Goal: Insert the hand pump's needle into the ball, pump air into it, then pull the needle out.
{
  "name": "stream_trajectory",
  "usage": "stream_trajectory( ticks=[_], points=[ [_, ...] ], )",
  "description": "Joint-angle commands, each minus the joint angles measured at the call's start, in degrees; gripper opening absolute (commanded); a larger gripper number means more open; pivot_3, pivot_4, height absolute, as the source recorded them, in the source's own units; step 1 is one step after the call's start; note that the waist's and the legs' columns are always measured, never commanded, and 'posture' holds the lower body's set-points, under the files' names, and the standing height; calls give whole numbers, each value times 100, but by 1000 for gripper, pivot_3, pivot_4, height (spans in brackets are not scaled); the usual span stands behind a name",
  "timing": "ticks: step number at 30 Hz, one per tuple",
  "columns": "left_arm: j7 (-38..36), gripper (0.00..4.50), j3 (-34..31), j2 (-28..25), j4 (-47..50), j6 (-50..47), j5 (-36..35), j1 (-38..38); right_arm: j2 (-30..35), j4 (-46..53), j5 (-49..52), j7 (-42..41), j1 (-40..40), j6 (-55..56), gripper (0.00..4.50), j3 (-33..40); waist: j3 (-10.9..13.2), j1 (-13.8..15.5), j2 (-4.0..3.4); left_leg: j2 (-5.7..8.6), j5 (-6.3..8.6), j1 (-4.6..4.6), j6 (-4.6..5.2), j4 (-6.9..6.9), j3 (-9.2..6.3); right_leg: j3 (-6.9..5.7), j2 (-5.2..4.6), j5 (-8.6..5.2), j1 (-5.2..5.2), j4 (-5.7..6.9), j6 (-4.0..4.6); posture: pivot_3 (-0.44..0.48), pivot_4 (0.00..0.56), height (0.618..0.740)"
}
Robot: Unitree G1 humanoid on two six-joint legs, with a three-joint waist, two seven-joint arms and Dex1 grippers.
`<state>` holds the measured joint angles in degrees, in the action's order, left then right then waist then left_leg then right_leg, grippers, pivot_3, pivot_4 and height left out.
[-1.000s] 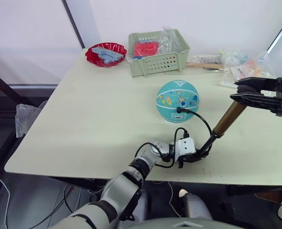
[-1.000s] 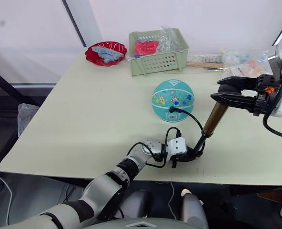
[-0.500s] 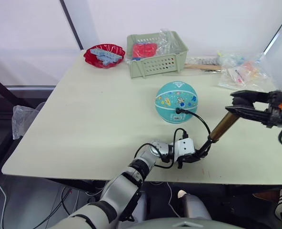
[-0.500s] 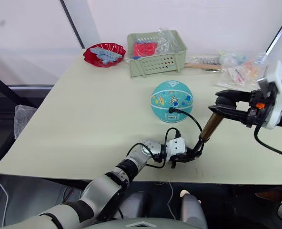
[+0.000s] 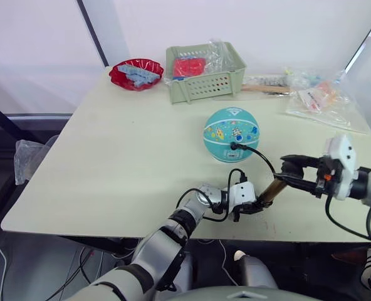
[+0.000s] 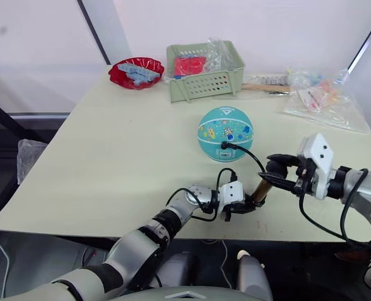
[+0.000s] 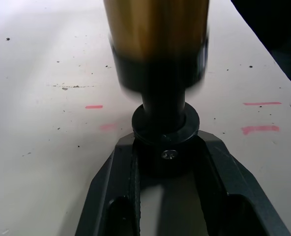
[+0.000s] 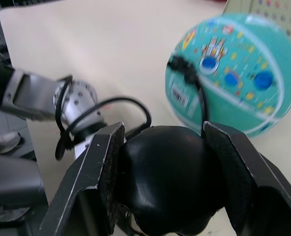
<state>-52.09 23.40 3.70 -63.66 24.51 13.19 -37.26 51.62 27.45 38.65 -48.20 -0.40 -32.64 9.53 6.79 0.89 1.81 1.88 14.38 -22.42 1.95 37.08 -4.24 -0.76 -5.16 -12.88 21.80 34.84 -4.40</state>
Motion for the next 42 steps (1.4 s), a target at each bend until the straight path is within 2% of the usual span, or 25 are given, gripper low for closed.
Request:
stream_trajectory(
  ticks=[1,6,13,20,28,31,42],
  points=[
    [-91,1104,443,-368,-798,-498,602,434,4,-85,-156,62,-11,-89,2092,63,4,0,4,0,8,5,11,1,28,12,-8,4,10,-1,-7,0,150,737],
    [-83,1104,449,-364,-803,-497,607,434,163,-125,272,-63,-379,-287,2092,588,22,30,25,7,61,65,88,16,130,-12,-104,36,13,-14,-57,0,150,737],
    [-71,1104,455,-357,-808,-494,614,443,636,-189,1232,-216,-1198,-906,2092,1431,55,129,36,2,79,54,119,23,248,-9,-173,98,89,-21,-92,0,150,737],
    [-60,1104,459,-353,-821,-491,623,431,1027,-431,2049,-135,-1992,-1457,2092,2016,81,140,51,-10,100,54,104,33,262,-30,-189,110,88,-33,-92,0,150,737],
    [-67,1104,456,-356,-836,-501,626,398,1218,-767,2545,28,-2585,-1785,2092,2320,87,141,48,-10,100,46,103,35,249,-51,-193,111,88,-38,-89,0,150,737],
    [-73,1104,456,-357,-837,-499,627,392,1192,-645,2487,2,-2410,-1833,2092,2231,87,143,44,-11,100,37,103,35,230,-77,-194,113,87,-41,-86,0,150,737],
    [-38,1104,452,-355,-817,-495,622,435,716,-156,1046,-162,-901,-950,2092,1092,41,123,64,-19,103,58,99,34,196,-121,-187,127,25,-98,-93,0,150,737]
  ],
)
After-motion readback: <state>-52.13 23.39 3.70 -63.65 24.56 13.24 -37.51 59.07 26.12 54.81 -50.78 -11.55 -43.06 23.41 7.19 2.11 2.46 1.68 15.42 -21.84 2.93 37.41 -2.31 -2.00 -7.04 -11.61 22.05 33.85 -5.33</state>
